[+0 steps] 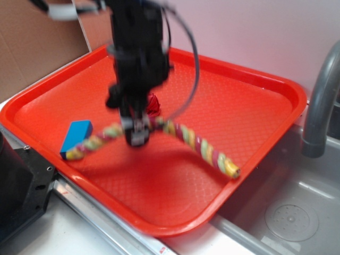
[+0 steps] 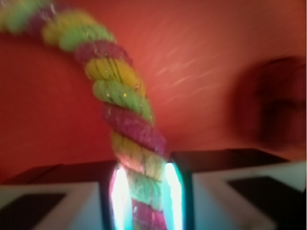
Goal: Grab the multicolored rope.
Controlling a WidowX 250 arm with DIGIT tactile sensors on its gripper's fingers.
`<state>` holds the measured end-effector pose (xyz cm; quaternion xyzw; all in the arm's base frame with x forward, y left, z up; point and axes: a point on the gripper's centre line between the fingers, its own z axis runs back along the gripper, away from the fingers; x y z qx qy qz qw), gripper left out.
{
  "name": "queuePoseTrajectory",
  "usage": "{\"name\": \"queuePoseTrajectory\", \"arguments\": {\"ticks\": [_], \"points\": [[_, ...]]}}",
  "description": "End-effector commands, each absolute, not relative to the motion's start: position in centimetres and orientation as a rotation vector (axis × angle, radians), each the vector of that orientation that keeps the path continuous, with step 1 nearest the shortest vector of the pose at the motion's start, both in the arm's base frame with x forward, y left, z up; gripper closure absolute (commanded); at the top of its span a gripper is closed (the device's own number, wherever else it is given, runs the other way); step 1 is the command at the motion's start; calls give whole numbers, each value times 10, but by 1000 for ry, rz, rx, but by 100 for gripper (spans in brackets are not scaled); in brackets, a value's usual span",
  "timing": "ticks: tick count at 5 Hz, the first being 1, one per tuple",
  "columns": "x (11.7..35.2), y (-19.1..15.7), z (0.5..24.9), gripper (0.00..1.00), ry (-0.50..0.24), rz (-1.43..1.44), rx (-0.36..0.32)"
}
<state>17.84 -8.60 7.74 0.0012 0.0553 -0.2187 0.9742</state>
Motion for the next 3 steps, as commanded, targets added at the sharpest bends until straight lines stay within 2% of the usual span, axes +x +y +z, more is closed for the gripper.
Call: {"name": "queuePoseTrajectory", "arguments": {"ticks": [1,2,3], "points": [[187,-31,163,100,-43,-110,-33],[181,-7,182,100,-88,27,-14],[182,5,184,100,-112,89,7]]}}
